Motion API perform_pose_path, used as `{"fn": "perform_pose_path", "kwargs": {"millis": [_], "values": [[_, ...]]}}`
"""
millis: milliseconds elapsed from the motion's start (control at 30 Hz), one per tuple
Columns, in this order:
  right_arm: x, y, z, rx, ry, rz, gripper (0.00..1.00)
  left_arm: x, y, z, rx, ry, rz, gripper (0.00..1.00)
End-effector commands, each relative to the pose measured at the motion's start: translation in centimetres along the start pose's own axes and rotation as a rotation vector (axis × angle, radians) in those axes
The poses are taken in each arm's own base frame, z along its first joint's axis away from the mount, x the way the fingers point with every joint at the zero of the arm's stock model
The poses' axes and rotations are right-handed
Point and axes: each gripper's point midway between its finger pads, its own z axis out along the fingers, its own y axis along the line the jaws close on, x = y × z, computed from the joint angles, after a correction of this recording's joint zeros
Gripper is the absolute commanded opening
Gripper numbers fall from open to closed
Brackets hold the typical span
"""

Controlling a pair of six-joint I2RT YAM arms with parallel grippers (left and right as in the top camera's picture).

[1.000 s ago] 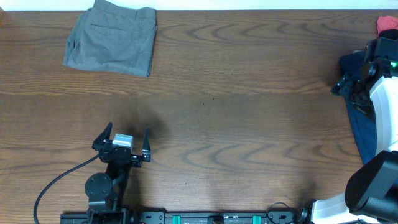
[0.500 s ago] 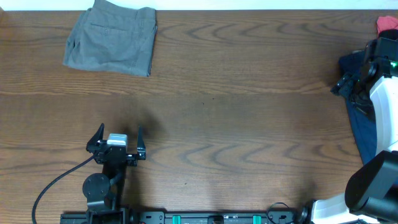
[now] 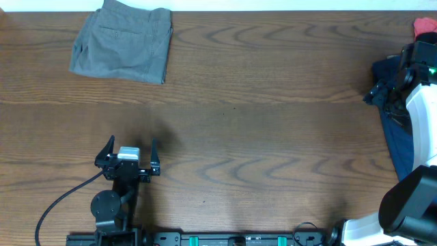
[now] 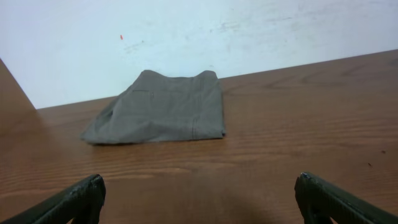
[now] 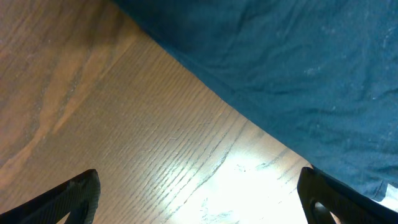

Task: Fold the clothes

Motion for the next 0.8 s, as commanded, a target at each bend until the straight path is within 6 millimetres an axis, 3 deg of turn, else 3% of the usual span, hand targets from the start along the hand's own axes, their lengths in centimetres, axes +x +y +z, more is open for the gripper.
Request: {"fn": "perform_pose_path", "kwargs": {"millis": [0,633,767], "values": [[-0.3,-0.2,-0.6,0.001,-0.021,-0.008,0.99,1.6,0.1,0.2,-0.008,0.036,0.011,0.98],[-0.3,-0.1,-0.6,0.001,-0.021,-0.009,0.99,1.6,0.1,0.2,-0.008,0.036,0.011,0.98],[-0.6,-0.4,-1.9,-0.018,-0.054,0.001,0.99,1.6,0.1,0.2,-0.008,0.036,0.011,0.98]]}}
